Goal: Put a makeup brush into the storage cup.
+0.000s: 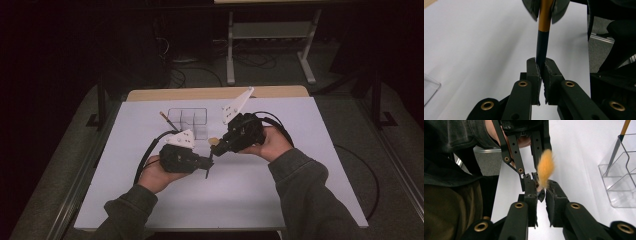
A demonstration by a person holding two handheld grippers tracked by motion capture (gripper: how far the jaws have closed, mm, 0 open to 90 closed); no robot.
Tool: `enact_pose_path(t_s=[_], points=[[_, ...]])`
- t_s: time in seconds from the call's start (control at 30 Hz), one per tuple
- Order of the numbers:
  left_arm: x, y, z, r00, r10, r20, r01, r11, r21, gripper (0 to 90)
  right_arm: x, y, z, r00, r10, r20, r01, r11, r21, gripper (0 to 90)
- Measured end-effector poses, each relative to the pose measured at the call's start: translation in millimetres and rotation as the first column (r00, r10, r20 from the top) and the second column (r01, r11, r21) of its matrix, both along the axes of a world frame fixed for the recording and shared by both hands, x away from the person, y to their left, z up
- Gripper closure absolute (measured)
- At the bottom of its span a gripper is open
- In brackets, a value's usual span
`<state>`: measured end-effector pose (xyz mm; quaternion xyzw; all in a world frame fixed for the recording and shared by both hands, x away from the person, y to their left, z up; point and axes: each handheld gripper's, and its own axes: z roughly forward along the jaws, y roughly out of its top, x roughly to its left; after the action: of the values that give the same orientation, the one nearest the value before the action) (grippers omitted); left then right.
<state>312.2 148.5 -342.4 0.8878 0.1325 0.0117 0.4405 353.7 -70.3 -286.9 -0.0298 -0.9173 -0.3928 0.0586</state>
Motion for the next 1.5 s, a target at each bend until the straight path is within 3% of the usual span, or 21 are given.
enact_pose_path(t_s=[0.3, 0.4, 0.57, 0.8, 0.97, 1.1, 1.27, 1.5], points=[[2.0, 1.5, 0.6, 0.9996, 0.028, -0.005, -0.028, 0.9993, -0.024, 84.1, 0.4, -1.0, -8.5, 0.9994, -0.034, -0.001, 0.034, 0.999, 0.037, 74.9], [2.6, 1.3, 0.8, 0.9996, 0.028, -0.002, -0.028, 0.9994, -0.020, 84.1, 1.4, -0.4, -9.5, 0.9995, -0.026, 0.017, 0.025, 0.997, 0.067, 77.2], [2.3, 1.2, 0.8, 0.9995, 0.032, -0.002, -0.032, 0.9992, -0.023, 84.1, 0.9, 0.0, -9.1, 0.9996, -0.025, 0.014, 0.024, 0.997, 0.077, 82.1], [2.3, -1.1, -0.7, 0.9998, 0.016, 0.008, -0.016, 0.9998, -0.009, 82.6, 0.1, 0.8, -9.3, 0.9998, -0.017, 0.010, 0.016, 0.999, 0.051, 83.2], [1.9, -2.6, -1.1, 0.9998, 0.020, 0.009, -0.020, 0.9998, -0.009, 74.1, 0.0, 0.5, -5.1, 0.9999, -0.010, 0.002, 0.010, 1.000, 0.019, 83.2], [0.7, -4.8, -0.9, 0.9998, 0.016, 0.010, -0.016, 0.9998, -0.013, 76.4, -0.5, 1.4, -2.3, 1.0000, -0.004, 0.002, 0.004, 1.000, 0.004, 83.2], [0.2, -5.2, -1.1, 0.9999, 0.010, 0.013, -0.009, 0.9998, -0.016, 82.4, -2.0, 2.4, -1.6, 1.0000, -0.003, 0.000, 0.003, 1.000, 0.011, 83.2], [0.9, -3.3, -0.1, 0.9999, 0.015, 0.009, -0.014, 0.9995, -0.028, 83.6, -3.2, 2.7, -1.4, 0.9998, -0.010, 0.018, 0.010, 0.999, 0.033, 83.1]])
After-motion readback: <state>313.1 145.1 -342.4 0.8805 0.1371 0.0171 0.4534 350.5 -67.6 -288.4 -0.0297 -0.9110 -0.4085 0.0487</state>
